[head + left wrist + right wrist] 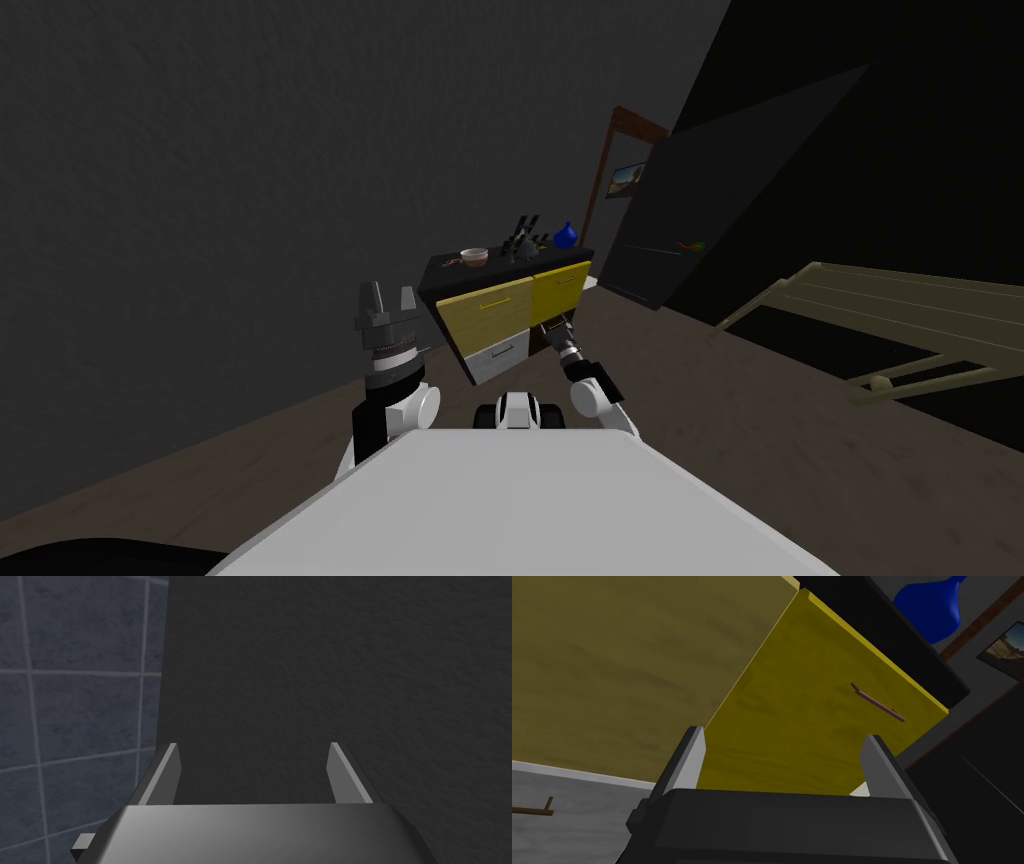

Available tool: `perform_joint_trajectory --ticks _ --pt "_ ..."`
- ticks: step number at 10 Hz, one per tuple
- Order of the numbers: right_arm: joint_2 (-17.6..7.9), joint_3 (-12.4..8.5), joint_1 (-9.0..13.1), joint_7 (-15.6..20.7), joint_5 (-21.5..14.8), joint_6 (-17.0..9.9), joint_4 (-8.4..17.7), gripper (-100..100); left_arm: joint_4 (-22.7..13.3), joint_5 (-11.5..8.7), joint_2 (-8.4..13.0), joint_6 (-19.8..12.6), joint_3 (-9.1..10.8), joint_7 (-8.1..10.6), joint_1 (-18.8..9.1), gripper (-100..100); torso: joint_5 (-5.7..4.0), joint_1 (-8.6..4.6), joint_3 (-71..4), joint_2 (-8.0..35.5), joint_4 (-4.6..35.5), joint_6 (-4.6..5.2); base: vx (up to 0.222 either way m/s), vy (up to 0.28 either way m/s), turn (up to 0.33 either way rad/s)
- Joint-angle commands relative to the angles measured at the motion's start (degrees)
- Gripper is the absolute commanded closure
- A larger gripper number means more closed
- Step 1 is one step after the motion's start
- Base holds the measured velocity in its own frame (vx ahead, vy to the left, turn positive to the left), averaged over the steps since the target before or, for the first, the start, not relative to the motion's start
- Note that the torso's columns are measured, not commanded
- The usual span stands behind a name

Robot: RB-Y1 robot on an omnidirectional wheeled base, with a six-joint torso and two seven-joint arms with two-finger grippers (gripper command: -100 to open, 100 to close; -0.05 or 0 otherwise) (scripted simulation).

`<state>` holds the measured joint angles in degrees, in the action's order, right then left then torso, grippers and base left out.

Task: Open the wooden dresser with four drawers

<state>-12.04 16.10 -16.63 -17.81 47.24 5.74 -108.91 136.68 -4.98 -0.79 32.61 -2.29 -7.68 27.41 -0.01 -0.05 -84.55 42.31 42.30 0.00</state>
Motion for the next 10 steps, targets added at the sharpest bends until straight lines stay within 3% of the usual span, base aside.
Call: perform_joint_trajectory --ticks 1,10 --pt "-0.45 1.56 0.82 -1.19 4.33 -1.71 1.56 -100 0.00 0.00 0.00 0.00 0.00 0.00 0.01 0 0.00 0.04 -0.01 -0.03 -0.01 0.02 0.007 0.025 -0.077" --pt "-1.65 5.80 3.50 -4.82 18.99 -6.46 6.61 -100 0.00 0.00 0.00 0.00 0.00 0.00 0.00 0 0.00 0.04 -0.02 -0.04 -0.02 0.02 0.007 0.021 -0.065"
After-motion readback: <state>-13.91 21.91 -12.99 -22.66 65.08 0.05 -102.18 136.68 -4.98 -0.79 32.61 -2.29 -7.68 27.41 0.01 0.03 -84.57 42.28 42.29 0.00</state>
